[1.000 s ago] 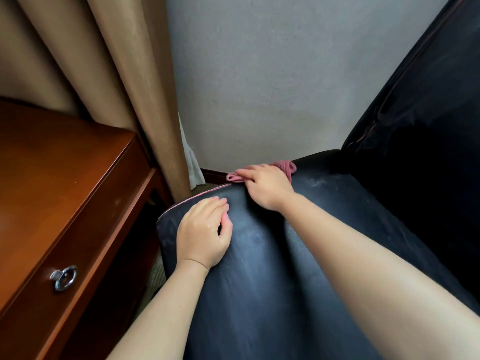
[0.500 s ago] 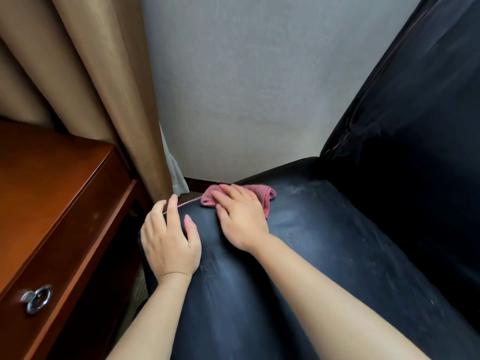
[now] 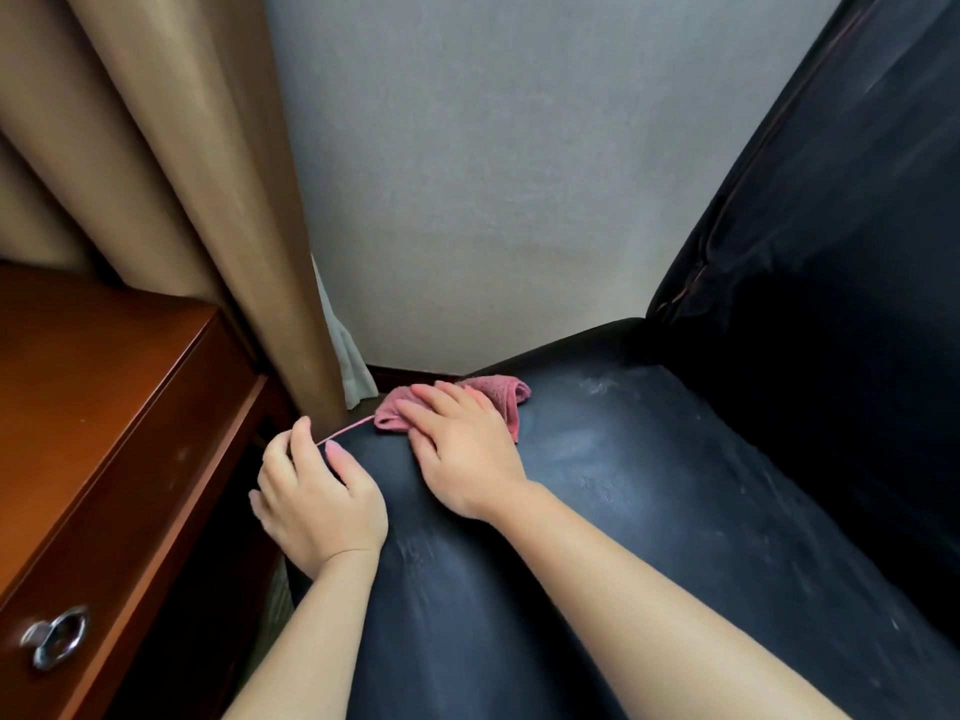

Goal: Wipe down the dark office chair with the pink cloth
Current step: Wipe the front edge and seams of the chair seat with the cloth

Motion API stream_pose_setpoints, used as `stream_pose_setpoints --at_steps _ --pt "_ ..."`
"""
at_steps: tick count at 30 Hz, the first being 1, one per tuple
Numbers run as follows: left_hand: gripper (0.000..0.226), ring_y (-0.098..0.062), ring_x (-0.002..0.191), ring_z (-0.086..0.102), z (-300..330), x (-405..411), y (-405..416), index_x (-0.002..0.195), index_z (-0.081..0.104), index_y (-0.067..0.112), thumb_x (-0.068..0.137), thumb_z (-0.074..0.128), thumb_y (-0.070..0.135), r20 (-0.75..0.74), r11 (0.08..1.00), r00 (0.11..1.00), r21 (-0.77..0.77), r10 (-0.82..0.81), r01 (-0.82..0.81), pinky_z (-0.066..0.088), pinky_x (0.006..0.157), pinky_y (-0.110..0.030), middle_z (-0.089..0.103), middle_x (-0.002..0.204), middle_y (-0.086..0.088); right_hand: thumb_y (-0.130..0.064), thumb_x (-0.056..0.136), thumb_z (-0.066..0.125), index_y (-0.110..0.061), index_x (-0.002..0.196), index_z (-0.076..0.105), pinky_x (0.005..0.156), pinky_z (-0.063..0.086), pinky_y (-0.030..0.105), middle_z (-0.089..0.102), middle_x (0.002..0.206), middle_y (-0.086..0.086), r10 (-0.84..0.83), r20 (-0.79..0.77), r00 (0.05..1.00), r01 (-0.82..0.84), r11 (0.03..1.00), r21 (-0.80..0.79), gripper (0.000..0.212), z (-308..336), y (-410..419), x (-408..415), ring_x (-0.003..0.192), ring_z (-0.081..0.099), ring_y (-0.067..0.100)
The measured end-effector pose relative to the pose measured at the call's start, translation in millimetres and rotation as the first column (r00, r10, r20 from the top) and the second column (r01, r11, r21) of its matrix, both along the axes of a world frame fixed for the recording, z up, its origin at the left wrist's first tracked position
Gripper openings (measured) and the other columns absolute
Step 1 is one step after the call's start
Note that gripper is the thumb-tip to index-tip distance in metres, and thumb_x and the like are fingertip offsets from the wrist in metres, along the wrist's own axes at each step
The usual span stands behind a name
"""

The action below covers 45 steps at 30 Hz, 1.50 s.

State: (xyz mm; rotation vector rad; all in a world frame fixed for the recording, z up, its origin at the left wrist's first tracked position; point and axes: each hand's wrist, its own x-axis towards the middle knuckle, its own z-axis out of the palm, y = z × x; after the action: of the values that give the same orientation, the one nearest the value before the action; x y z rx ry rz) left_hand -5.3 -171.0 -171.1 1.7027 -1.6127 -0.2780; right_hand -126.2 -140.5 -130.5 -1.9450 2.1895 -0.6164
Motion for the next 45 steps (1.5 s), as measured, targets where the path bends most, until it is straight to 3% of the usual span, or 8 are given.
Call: stream_pose_setpoints --at_steps 6,11,17,22,32,36,39,45 --pt "0.049 -0.042 0.107 0.049 -0.3 -0.1 -11.0 0.128 0.053 0.004 0.090 0.028 0.022 -0.236 0.968 0.942 0.130 0.240 -0.214 0.042 0.078 -0.048 0.050 0.127 -0.019 -0.031 0.099 0.034 -0.030 0.126 0.057 0.105 0.026 0.031 0.055 0.132 -0.007 -0.006 -0.081 0.997 0.020 0.985 0.173 0.036 -0.8 -42.5 -16.0 0.123 0.045 0.018" --pt "0.039 -0.039 0.111 0.048 -1.2 1.4 -13.8 0.132 0.049 0.007 0.097 0.033 0.015 -0.298 0.935 0.893 0.215 0.338 -0.282 0.040 0.071 -0.044 0.047 0.128 -0.017 -0.030 0.099 0.035 -0.028 0.127 0.057 0.108 0.017 0.030 0.049 0.138 -0.008 0.056 -0.019 0.998 -0.055 0.998 0.043 0.035 0.2 -6.6 0.9 0.130 0.036 0.017" --pt "0.039 -0.038 0.110 0.051 5.2 9.1 -17.8 0.135 0.045 0.009 0.099 0.032 0.016 -0.357 0.835 0.768 0.374 0.531 -0.404 0.039 0.078 -0.041 0.043 0.134 -0.014 -0.033 0.099 0.032 -0.030 0.123 0.059 0.102 0.030 0.032 0.057 0.129 -0.006 0.023 -0.100 0.995 0.000 0.974 0.225 0.036 4.6 -40.2 -5.9 0.120 0.047 0.020" --pt "0.041 -0.042 0.113 0.050 10.8 25.2 -12.2 0.136 0.046 0.009 0.099 0.033 0.024 -0.320 0.745 0.718 0.529 0.619 -0.406 0.039 0.089 -0.041 0.047 0.135 -0.017 -0.034 0.100 0.035 -0.029 0.125 0.058 0.107 0.020 0.032 0.052 0.135 -0.007 0.081 -0.033 0.996 -0.078 0.994 0.078 0.035 4.8 -3.4 23.8 0.127 0.039 0.019" --pt "0.047 -0.032 0.129 0.041 8.0 43.7 31.1 0.147 0.028 0.010 0.101 0.031 0.017 -0.386 0.884 0.877 0.458 0.286 -0.087 0.034 0.098 -0.035 0.035 0.148 -0.012 -0.030 0.099 0.033 -0.029 0.129 0.053 0.106 0.020 0.030 0.049 0.136 -0.009 0.158 -0.171 0.972 -0.124 0.973 0.193 0.036 9.2 -21.1 37.6 0.128 0.038 0.018" --pt "0.049 -0.029 0.131 0.040 0.2 49.5 40.1 0.149 0.025 0.012 0.100 0.029 0.011 -0.406 0.894 0.878 0.444 0.255 -0.054 0.034 0.099 -0.035 0.032 0.151 -0.008 -0.022 0.096 0.035 -0.029 0.135 0.046 0.109 0.010 0.025 0.040 0.145 -0.011 0.215 -0.123 0.969 -0.189 0.962 0.197 0.042 11.1 0.7 39.8 0.135 0.028 0.013" --pt "0.051 -0.027 0.128 0.043 -2.9 48.9 38.7 0.150 0.021 0.014 0.100 0.028 0.010 -0.411 0.904 0.879 0.426 0.241 -0.048 0.036 0.095 -0.034 0.033 0.150 -0.006 -0.027 0.091 0.030 -0.030 0.126 0.055 0.105 0.018 0.028 0.050 0.135 -0.010 0.136 -0.154 0.979 -0.105 0.976 0.193 0.044 5.2 -20.8 55.6 0.126 0.038 0.014" --pt "0.055 -0.026 0.123 0.047 -5.7 47.8 26.9 0.151 0.019 0.017 0.098 0.028 0.002 -0.482 0.870 0.809 0.487 0.336 -0.071 0.032 0.089 -0.025 0.052 0.134 -0.005 -0.027 0.086 0.026 -0.031 0.127 0.056 0.105 0.024 0.030 0.050 0.137 -0.007 0.356 -0.145 0.923 -0.308 0.911 0.275 0.051 12.1 -36.4 66.1 0.126 0.041 0.017"
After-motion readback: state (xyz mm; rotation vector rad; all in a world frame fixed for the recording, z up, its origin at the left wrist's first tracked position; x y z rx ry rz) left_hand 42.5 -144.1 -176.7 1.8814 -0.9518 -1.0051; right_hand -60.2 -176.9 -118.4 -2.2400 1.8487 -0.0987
